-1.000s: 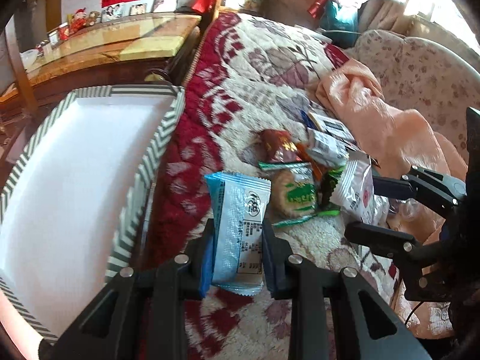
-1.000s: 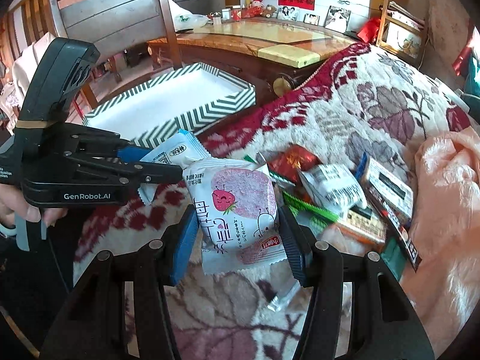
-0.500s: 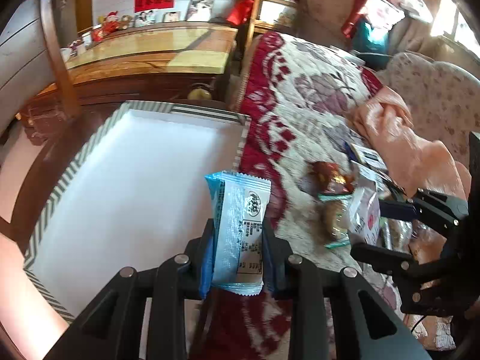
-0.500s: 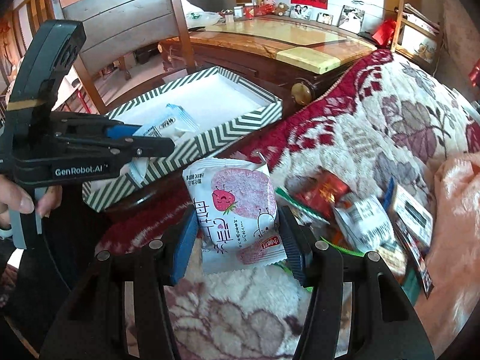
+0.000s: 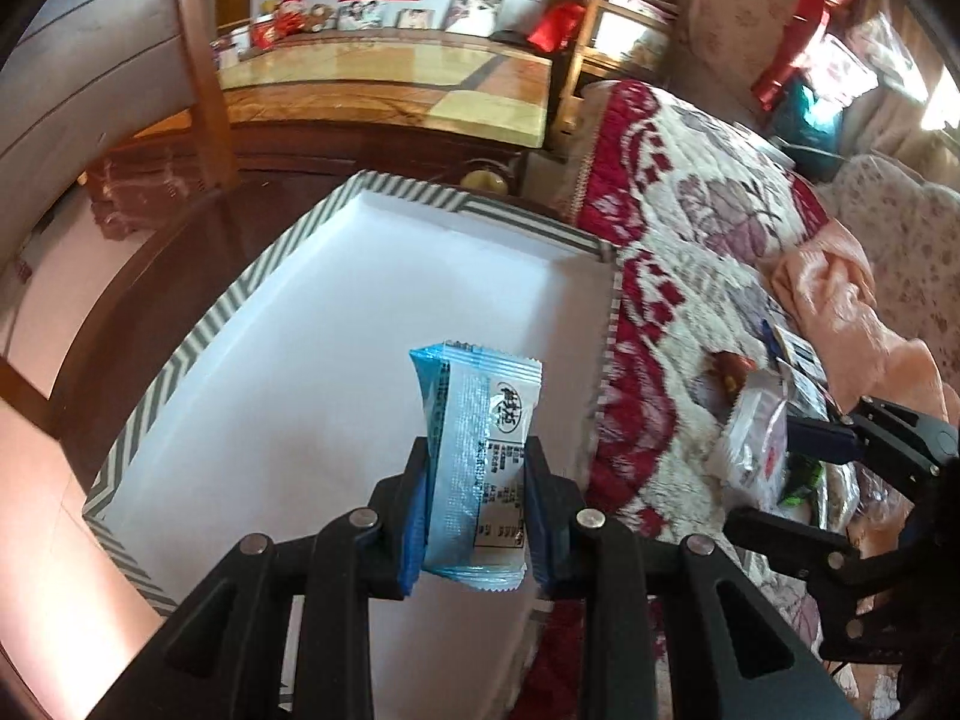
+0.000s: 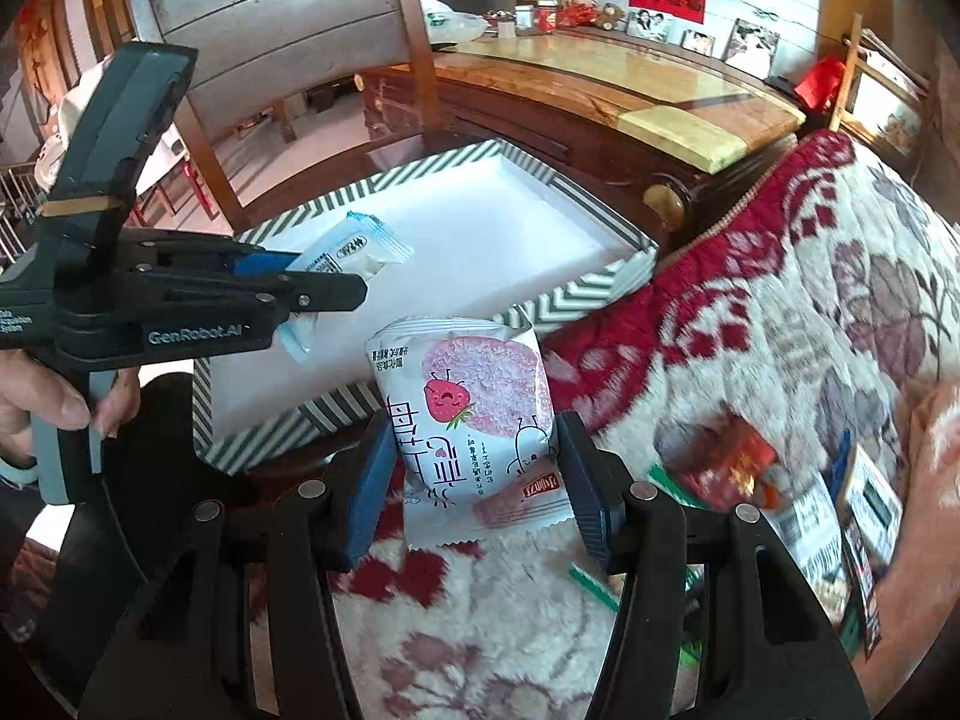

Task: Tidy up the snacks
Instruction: 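Carry the blue packet with the left gripper while the right carries the pink bag to the box, then open both grippers to drop the packets into the white box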

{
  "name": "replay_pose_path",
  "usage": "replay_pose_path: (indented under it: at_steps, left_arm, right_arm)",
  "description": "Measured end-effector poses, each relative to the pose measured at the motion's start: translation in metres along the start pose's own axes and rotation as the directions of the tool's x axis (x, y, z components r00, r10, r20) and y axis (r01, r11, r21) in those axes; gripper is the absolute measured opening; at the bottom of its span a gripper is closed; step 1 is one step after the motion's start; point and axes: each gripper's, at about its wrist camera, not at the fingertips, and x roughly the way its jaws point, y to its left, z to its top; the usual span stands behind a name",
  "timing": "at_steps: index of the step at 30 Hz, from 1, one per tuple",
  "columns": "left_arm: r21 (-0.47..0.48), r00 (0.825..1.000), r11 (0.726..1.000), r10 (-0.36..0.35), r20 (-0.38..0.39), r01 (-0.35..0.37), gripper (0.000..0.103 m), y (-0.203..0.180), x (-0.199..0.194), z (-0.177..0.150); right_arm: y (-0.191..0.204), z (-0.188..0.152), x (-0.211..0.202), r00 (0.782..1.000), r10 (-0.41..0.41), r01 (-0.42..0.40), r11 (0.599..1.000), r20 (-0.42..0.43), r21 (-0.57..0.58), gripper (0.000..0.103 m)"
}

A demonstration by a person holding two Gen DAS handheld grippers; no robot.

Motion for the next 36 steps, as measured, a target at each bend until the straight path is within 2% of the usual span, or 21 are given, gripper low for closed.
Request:
replay_pose_path:
  at_steps: [8,17,28,32,34,36]
  left_arm:
    - [-0.079,0.999,0.996,0.032,-0.031,-0.034,0.030,0.032,0.007,-0.003]
    - [-0.166,0.996,0.982,0.078,-0.048,-0.086,0.030,0.064,0.011,-0.007]
    - [-0.211,0.988,0.966,0.134,-0.080,-0.149,0.030,0.075,0.024,-0.009]
    - [-0.222,0.984,0.960,0.151,-0.094,-0.168,0.032,0.076,0.025,-0.009]
    - [-0.232,0.981,0.955,0.164,-0.105,-0.185,0.040,0.078,0.026,-0.010]
    - [-0.257,0.980,0.948,0.164,-0.110,-0.187,0.063,0.080,0.025,-0.011]
  right_arm:
    - [0.015,0.034,0.019,0.997,0.074,-0.074,0.997,0.014,0.020,0.054]
    - [0.035,0.067,0.066,0.991,0.131,-0.131,0.991,-0.038,0.009,0.054]
    - [0.043,0.065,0.114,0.981,0.137,-0.137,0.990,-0.139,0.009,0.053]
    - [0.041,0.061,0.119,0.981,0.135,-0.132,0.991,-0.138,0.030,0.055]
    - [0.040,0.061,0.117,0.981,0.143,-0.138,0.989,-0.132,0.049,0.055]
    - [0.040,0.061,0.114,0.981,0.142,-0.135,0.989,-0.131,0.062,0.056]
